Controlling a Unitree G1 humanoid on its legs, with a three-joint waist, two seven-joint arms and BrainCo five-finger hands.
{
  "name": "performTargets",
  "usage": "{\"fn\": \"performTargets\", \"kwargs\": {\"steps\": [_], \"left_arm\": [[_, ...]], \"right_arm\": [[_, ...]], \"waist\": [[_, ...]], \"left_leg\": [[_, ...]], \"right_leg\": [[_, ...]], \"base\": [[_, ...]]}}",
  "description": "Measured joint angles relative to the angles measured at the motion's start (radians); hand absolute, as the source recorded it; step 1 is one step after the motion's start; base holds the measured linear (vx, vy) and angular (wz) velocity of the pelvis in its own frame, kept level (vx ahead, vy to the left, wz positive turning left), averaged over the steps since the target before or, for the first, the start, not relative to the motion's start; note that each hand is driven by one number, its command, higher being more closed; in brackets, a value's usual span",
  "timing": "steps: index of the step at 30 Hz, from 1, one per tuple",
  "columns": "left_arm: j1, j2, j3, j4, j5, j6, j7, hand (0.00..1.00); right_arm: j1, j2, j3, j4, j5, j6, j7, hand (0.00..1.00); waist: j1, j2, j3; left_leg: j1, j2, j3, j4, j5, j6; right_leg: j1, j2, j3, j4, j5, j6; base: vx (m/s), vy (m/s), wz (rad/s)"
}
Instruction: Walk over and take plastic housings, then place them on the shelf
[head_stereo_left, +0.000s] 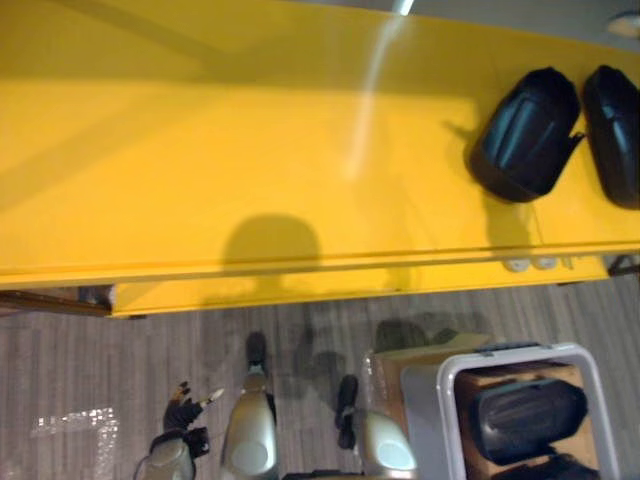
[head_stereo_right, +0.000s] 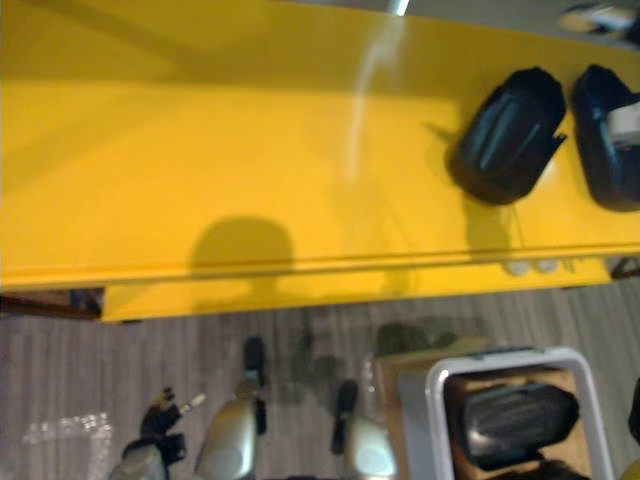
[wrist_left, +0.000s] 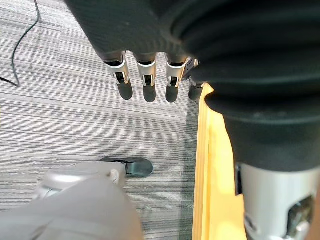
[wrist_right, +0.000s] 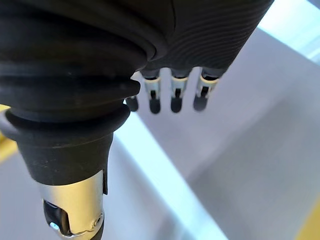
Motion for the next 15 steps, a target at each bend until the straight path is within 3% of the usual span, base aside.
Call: {"fn": "performTargets", "kwargs": {"steps": [3, 6, 15], "left_arm": [[0.007, -0.024, -0.01, 0.001, -0.003, -0.002, 0.004, 0.0], [0.005, -0.027, -0.038, 0.0, -0.009, -0.007, 0.004, 0.0], [0.0, -0.031, -0.049, 0.003, -0.036, -0.016, 0.003, 0.0]], "right_arm": [[0.025, 0.084, -0.035, 0.076, 0.001, 0.019, -0.109, 0.0], [0.027, 0.115, -0.052, 0.182, 0.003, 0.021, -0.17, 0.0], [-0.044, 0.143, -0.051, 0.327, 0.012, -0.056, -0.168, 0.0]], "waist": [[-0.019, 0.037, 0.0], [-0.023, 0.067, 0.008], [-0.018, 0.094, 0.022]], "left_leg": [[0.002, 0.004, 0.01, 0.0, 0.001, 0.001], [0.006, 0.008, 0.012, 0.0, 0.001, 0.001], [0.008, 0.009, 0.008, 0.0, 0.001, 0.001]], "right_leg": [[-0.004, 0.001, 0.008, 0.0, 0.001, 0.002], [-0.004, 0.004, 0.015, 0.0, 0.002, 0.003], [-0.003, 0.002, 0.018, 0.001, 0.002, 0.003]], "base": [[0.0, -0.008, -0.1], [0.01, -0.016, -0.08], [0.0, -0.002, 0.0]]}}
